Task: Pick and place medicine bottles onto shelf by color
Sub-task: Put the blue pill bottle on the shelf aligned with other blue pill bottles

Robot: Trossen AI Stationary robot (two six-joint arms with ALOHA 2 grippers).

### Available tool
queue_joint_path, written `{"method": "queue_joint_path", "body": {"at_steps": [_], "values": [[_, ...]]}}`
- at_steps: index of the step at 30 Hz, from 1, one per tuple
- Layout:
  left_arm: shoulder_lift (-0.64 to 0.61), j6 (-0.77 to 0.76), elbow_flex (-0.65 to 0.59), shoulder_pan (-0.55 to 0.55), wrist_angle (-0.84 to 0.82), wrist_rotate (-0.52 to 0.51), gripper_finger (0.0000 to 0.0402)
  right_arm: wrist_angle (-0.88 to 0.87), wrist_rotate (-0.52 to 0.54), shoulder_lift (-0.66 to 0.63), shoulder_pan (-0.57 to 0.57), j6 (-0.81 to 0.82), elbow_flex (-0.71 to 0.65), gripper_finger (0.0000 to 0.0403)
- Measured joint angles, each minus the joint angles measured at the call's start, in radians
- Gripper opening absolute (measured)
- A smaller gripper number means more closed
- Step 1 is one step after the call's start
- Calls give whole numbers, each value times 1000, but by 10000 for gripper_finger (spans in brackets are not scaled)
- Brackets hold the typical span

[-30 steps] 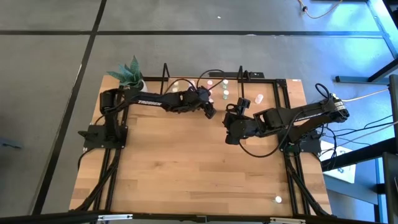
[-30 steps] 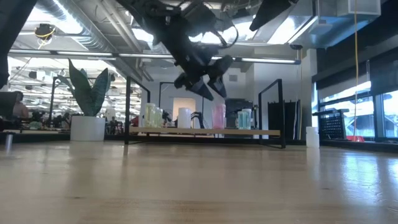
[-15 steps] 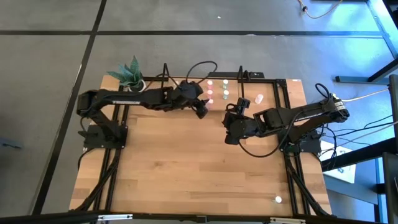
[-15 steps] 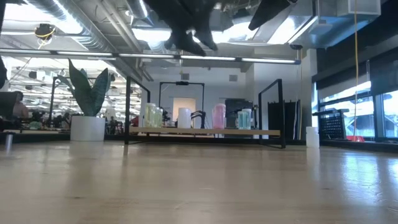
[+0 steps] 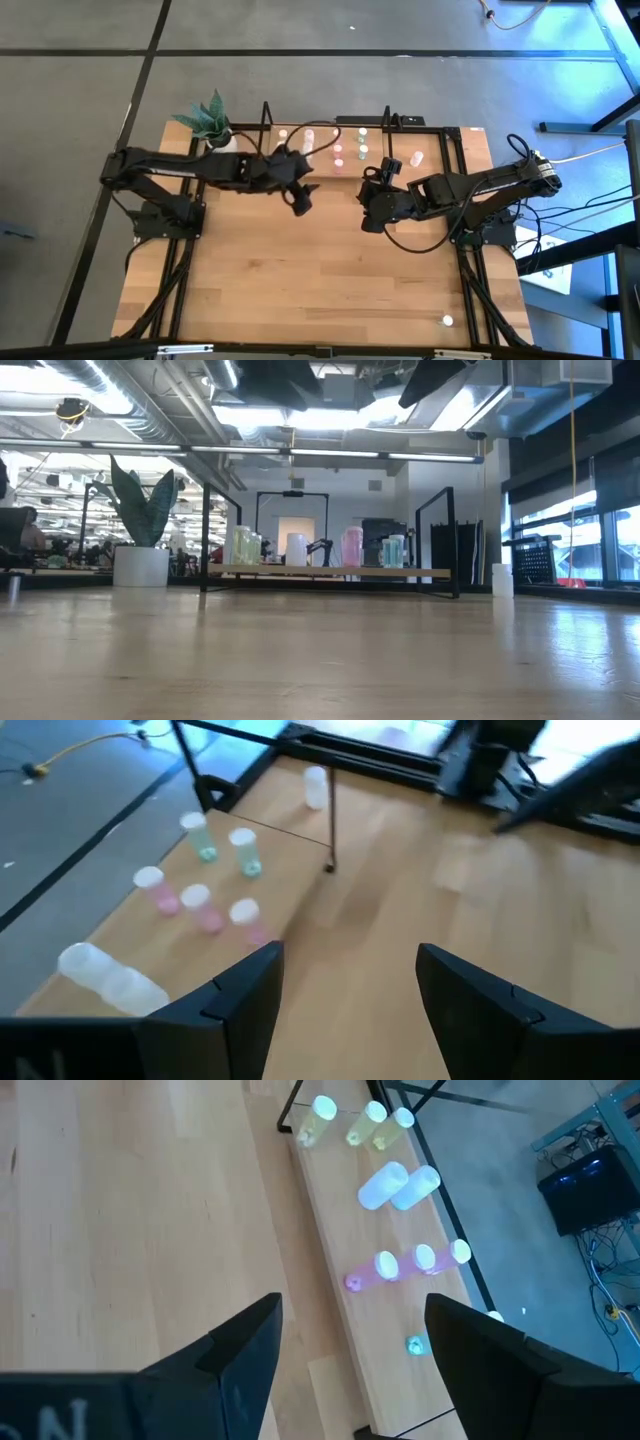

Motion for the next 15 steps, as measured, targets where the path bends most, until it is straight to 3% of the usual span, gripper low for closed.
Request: {"method": "queue_joint_path", "body": {"at_steps": [9,15], "values": [[-9,-2,0,-123,-67,-1,221,58,-4,0,0,6,0,248],[-9,-8,0,-180,-73,-32,221,102,-108,0,0,0,0,248]]}}
